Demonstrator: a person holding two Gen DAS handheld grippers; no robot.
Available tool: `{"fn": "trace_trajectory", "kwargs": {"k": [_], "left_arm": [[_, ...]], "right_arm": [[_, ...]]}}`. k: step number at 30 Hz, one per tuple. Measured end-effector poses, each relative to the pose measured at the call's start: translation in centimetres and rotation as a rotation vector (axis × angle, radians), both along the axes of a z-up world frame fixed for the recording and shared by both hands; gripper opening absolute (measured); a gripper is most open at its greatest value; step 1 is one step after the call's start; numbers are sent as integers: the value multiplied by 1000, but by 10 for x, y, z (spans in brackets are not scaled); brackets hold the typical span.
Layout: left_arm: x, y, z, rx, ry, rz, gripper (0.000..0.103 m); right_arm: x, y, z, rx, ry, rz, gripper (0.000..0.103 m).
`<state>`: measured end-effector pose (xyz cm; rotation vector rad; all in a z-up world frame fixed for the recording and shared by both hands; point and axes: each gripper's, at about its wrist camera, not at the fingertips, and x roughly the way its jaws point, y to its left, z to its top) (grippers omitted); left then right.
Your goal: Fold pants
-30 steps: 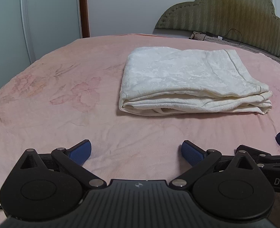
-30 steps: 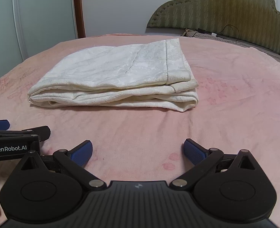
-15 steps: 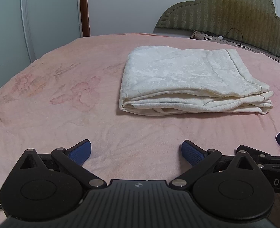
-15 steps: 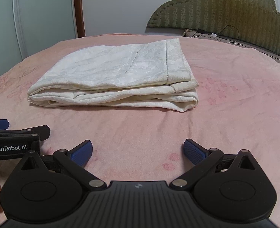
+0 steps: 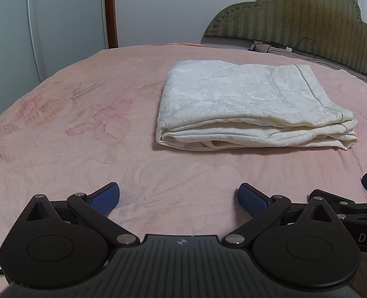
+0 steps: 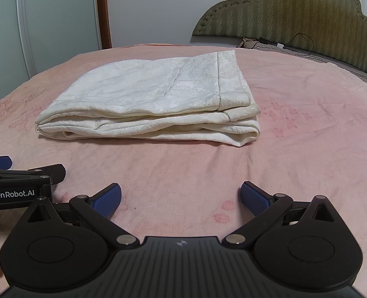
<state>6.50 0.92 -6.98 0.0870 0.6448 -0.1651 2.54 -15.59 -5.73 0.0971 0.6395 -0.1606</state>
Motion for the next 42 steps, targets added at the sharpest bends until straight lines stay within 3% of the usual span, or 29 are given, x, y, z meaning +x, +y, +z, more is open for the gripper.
{"fn": "trace_trajectory", "kwargs": {"k": [7,42], "left_arm": [[-1,2,0,-15,-1,-4,103],[-3,1,0,-20,0,-6,103]], "right_arm": [[-4,-5,1,7,-14,-69,103],[-1,-4,0,-15,5,-17,103]]}}
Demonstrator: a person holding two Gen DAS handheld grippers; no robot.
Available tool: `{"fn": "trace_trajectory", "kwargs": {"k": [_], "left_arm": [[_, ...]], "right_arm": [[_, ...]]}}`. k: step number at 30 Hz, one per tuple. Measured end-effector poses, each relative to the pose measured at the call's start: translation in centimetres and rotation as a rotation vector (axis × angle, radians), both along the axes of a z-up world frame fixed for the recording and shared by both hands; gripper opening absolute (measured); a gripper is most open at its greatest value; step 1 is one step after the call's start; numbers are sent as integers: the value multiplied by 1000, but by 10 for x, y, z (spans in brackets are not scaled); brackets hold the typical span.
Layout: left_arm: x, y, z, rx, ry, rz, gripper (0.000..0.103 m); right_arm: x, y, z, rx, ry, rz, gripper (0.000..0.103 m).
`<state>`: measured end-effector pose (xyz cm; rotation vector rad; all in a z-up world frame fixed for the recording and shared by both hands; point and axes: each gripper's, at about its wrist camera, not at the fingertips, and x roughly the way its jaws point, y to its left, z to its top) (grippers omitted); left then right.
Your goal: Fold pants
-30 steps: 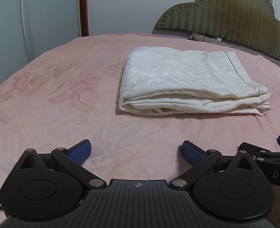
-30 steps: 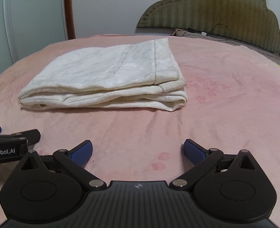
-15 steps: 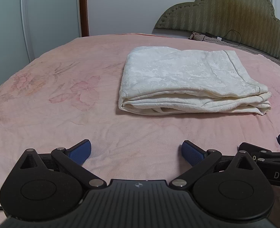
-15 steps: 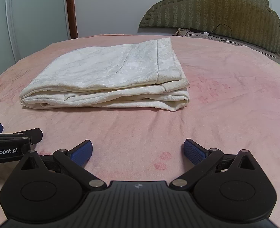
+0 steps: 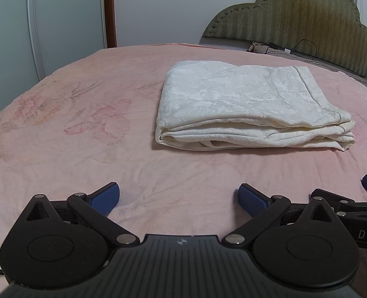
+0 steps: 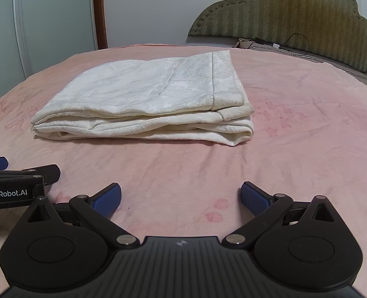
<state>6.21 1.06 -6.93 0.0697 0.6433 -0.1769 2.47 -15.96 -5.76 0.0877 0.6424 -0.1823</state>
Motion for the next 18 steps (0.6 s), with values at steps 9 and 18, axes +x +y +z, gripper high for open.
{"fn": "trace_trajectory", "kwargs": {"k": [9,18], "left_arm": [[-1,0,0,5,0,0,103],[-1,0,0,5,0,0,103]], "right_arm": [[-1,-1,0,1,0,3,103],[-2,-5,0,13,-5,5,103]]}}
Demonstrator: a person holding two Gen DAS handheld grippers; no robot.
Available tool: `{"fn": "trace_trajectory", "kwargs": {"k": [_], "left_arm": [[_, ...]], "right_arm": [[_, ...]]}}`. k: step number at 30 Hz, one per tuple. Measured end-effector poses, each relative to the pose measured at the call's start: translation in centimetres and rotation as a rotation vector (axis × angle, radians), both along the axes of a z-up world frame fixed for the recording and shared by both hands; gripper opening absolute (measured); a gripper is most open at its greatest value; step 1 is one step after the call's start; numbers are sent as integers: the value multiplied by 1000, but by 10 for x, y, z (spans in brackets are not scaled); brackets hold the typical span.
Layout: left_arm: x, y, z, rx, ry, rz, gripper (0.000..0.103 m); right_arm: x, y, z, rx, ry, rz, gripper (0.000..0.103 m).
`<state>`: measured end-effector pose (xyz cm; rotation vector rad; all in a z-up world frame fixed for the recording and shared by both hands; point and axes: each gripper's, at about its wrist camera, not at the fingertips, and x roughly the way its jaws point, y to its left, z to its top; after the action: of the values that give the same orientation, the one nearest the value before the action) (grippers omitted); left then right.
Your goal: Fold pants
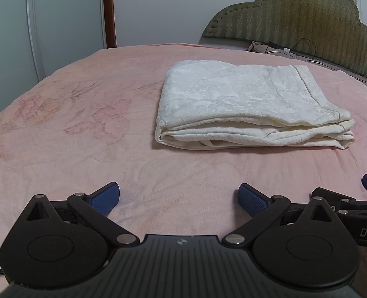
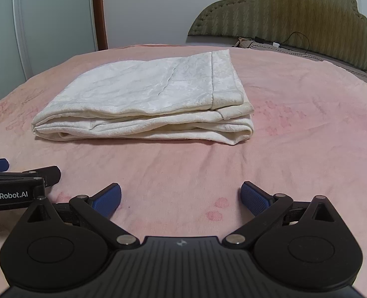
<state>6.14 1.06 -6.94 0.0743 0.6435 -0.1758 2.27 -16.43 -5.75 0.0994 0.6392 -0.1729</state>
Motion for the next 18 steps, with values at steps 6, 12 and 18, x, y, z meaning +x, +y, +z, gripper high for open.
{"fn": "trace_trajectory", "kwargs": {"k": [6,12,18], "left_arm": [[0,0,0,0,0,0,103],[0,0,0,0,0,0,103],[0,0,0,0,0,0,103]], "right_arm": [[0,0,0,0,0,0,103],[0,0,0,0,0,0,103],[0,0,0,-2,1,2,103]]}}
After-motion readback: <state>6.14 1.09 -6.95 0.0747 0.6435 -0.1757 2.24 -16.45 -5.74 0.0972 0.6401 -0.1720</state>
